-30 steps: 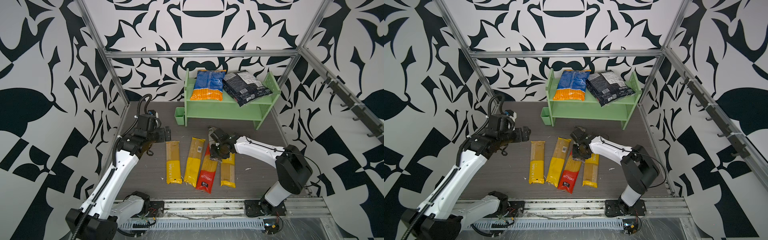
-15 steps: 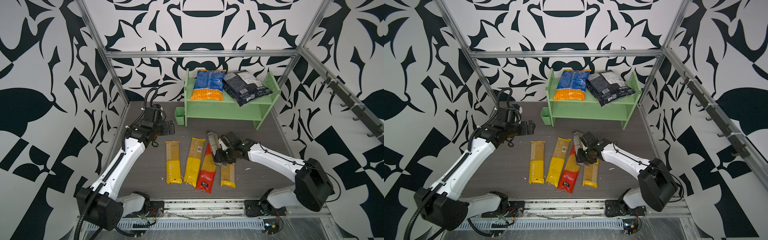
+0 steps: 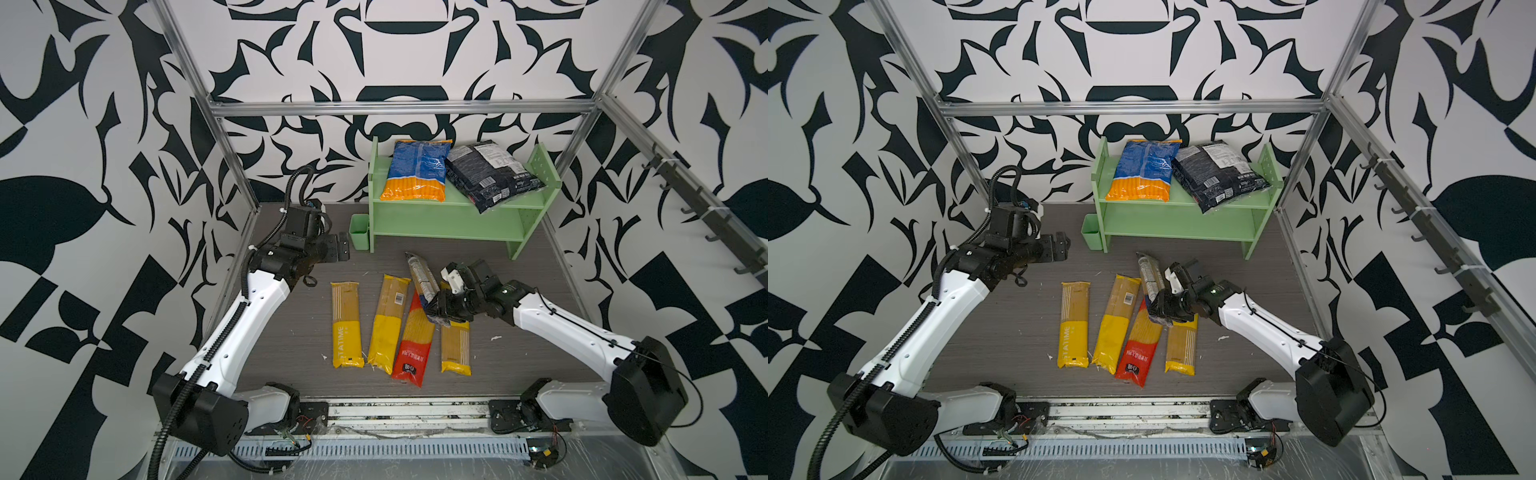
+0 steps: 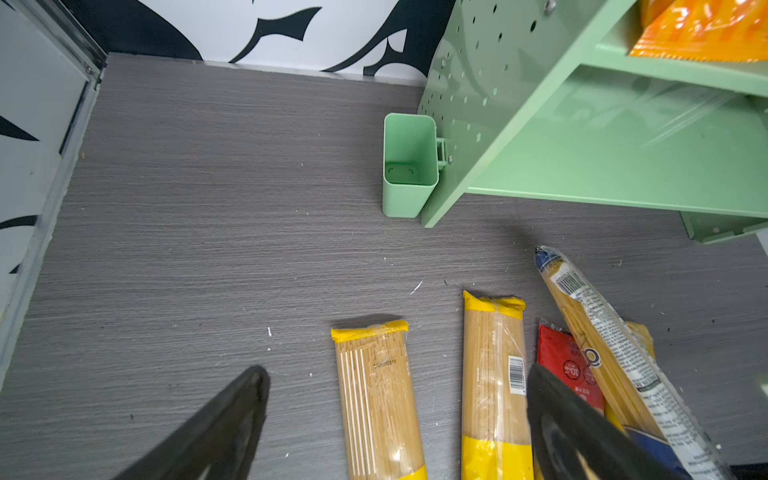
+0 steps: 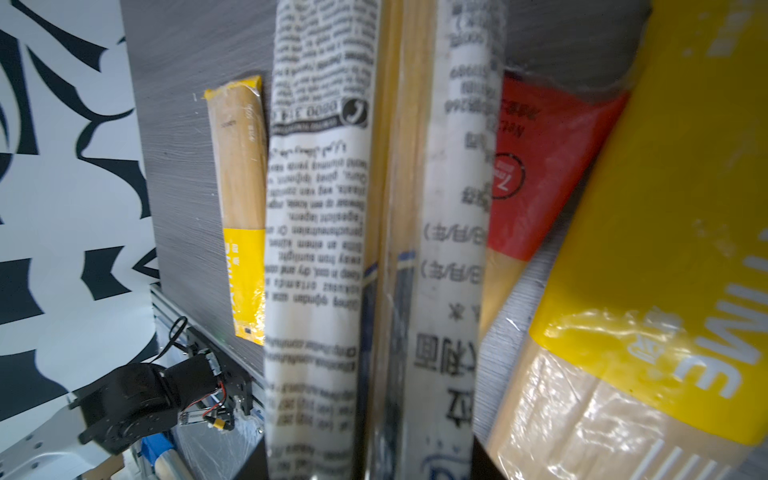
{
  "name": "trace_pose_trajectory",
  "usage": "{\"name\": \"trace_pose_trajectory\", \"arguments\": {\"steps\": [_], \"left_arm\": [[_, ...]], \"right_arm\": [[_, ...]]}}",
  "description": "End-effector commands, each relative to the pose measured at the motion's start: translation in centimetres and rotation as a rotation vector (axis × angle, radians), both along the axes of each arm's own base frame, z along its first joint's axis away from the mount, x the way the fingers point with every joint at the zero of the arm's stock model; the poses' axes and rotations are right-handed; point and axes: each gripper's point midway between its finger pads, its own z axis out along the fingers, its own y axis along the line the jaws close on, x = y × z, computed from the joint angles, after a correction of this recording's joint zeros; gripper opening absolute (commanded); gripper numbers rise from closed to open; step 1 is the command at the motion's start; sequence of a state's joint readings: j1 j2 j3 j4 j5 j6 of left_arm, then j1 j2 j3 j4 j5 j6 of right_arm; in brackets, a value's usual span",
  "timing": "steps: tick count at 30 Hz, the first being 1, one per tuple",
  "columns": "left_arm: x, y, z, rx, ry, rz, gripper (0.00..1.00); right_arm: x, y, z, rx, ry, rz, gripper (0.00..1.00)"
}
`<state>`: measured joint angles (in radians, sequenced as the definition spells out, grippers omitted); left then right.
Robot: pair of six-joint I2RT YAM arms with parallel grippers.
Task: Place and organize the pasta boxes and bags onto the shelf
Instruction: 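Close the right gripper on the clear spaghetti pack and lift it upright, then carry the upright clear pack with the right gripper toward the shelf's lower tier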
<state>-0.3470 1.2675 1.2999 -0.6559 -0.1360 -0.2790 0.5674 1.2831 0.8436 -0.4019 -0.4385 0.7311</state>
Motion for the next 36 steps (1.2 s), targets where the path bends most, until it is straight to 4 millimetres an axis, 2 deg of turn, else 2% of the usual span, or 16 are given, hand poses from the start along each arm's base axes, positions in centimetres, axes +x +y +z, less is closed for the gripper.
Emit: {"name": "trace_pose_trajectory", "arguments": {"steps": [1,9,11,13,21,27,36], "left_arm": [[0.0,0.4,1.0,0.015,-0.014,0.011,0.99],[0.1,0.7,0.9,0.028,-0.017,0.026,0.99],[0.7,0.5,-0.2,0.037,0.009,0.025,0.99],[0.9,0.4,-0.1,0.033,0.002,0.025,0.99],[1.8,0.1,0.4,0.049,-0.018,0.008,0.99],[2.1,0.4,1.2,0.075,-0.049,0.005,0.99],[2.7,0.5,2.3,0.101,-0.087,-0.001,0.99]], "right_arm": [[2.2,2.2,6.6,0.178,-0.228,0.055,0.00],[1.9,2.3,9.6,0.197,-0.288,0.105,0.00],[1.8,2.3,10.5,0.207,-0.304,0.114,0.00],[1.8,2.4,11.3,0.211,-0.315,0.124,0.00],[3.1,2.8,14.4,0.231,-0.392,0.137,0.00],[5.3,3.1,15.8,0.233,-0.442,0.135,0.00],[11.0,3.5,15.6,0.188,-0.515,0.103,0.00]]}}
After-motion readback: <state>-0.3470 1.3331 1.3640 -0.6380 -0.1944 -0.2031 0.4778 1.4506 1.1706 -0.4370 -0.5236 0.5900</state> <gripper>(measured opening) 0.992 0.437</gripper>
